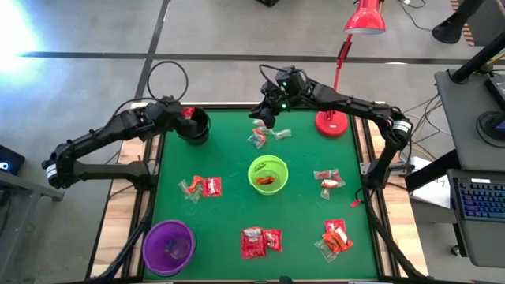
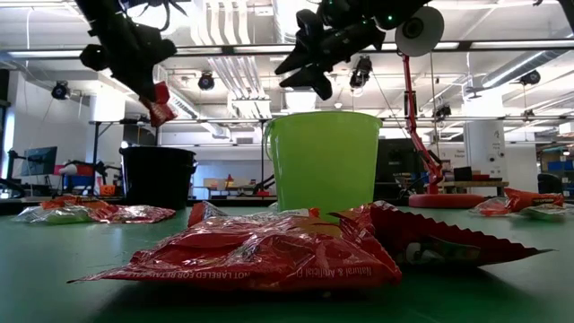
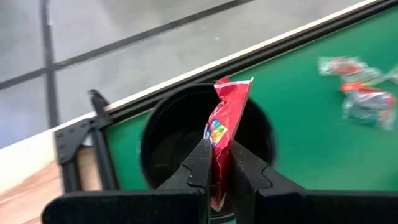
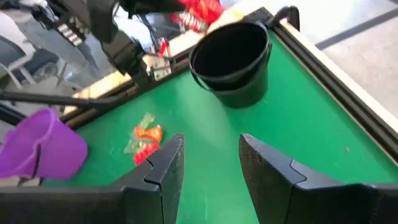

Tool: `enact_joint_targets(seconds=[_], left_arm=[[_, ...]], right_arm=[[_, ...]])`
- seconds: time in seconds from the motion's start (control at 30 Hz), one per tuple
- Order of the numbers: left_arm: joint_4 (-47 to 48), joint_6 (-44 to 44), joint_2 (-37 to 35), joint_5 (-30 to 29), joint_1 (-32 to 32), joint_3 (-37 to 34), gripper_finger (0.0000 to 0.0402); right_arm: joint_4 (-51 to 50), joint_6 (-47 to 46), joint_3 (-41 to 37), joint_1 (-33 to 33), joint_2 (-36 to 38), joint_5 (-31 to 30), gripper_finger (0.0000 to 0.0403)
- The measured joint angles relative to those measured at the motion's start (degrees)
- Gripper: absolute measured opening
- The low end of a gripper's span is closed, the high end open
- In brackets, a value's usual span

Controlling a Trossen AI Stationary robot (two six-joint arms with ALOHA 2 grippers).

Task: Sort candy
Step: Put the red candy into the black bucket, then put the orange chocolate into the green bucket

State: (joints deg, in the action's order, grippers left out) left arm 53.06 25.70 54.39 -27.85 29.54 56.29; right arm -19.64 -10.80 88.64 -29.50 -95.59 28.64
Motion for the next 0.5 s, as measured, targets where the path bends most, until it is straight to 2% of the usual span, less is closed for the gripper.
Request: enact_joint_targets(seconds=[0.17, 0.5], left_arm=[[0.01, -0.62, 1.62, -0.19, 0.21, -0.08, 0.0026], [-0.08, -2.45, 3.65, -0.19, 0.20, -0.08, 0.0092]], right_arm=[[-3.24, 1.85, 0.00, 0.00, 1.22, 0.00, 0.0146], [-4.70, 4.40, 0.00, 0.00, 6.71, -0.17, 0.0146]])
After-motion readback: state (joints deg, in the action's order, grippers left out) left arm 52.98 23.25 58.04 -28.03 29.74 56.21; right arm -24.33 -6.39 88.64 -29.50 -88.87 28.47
